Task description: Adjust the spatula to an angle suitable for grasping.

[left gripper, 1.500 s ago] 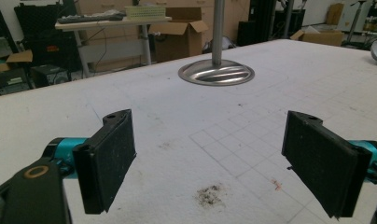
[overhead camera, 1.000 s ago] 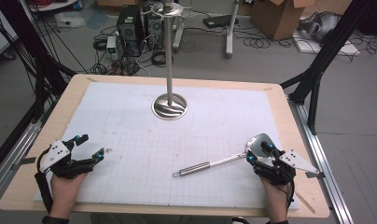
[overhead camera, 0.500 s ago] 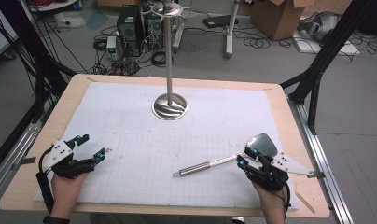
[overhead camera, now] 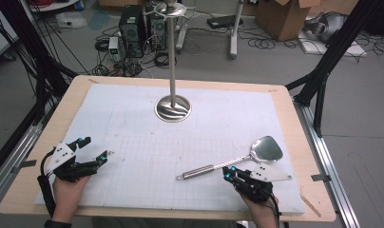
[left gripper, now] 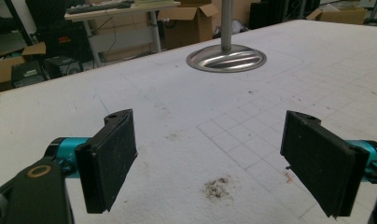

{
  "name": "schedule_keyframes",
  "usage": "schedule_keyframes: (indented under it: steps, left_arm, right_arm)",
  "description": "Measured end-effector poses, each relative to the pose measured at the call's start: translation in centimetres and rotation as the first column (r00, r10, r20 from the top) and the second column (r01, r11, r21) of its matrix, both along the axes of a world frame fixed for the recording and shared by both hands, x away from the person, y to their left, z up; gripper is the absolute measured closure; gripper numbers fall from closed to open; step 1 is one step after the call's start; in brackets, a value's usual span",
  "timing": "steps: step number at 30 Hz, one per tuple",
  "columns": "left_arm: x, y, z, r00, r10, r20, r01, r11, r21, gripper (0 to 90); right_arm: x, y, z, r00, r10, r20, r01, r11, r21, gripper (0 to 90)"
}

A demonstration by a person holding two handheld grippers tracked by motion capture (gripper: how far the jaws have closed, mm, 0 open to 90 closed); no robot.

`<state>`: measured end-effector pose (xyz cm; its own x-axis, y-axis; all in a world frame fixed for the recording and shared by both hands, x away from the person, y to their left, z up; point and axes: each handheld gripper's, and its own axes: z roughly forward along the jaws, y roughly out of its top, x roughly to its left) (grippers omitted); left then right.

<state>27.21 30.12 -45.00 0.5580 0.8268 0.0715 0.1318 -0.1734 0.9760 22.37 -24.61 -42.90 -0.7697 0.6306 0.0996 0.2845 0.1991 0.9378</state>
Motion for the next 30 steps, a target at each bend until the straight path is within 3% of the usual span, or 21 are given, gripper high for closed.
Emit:
schedule_keyframes:
  steps: [5, 7, 13, 15, 24, 30]
  left_arm:
    - [0.0, 0.0, 0.0, 0.9999, -0.012, -0.002, 0.012, 0.9999, 0.009, 22.0]
    - [0.0, -0.3, 0.0, 0.9999, -0.011, -0.005, 0.011, 0.9996, 0.025, 22.2]
    - [0.1, -0.4, 0.0, 1.0, -0.006, -0.006, 0.006, 0.9992, 0.04, 21.4]
    - [0.1, -0.4, 0.0, 1.0, -0.006, -0.006, 0.006, 0.9991, 0.043, 21.2]
    - [0.0, -0.3, 0.0, 1.0, -0.002, -0.001, 0.002, 0.9996, 0.03, 19.2]
    - [0.1, -0.1, 0.0, 1.0, 0.003, -0.005, -0.003, 0.9999, 0.016, 17.8]
  right_arm:
    - [0.0, 1.3, -0.3, 0.9991, 0.042, -0.007, -0.042, 0.998, -0.045, 89.9]
    - [0.1, 2.3, -0.5, 0.9984, 0.057, -0.001, -0.057, 0.994, -0.093, 90.0]
    - [0.5, 3.9, -1.0, 0.9963, 0.073, -0.045, -0.079, 0.986, -0.148, 90.0]
    - [0.7, 4.5, -1.1, 0.9932, 0.079, -0.086, -0.091, 0.983, -0.159, 90.0]
    - [1.7, 6.8, -1.8, 0.9859, 0.082, -0.146, -0.121, 0.95, -0.286, 90.0]
    - [2.2, 7.9, -2.0, 0.9856, 0.073, -0.153, -0.122, 0.929, -0.348, 90.0]
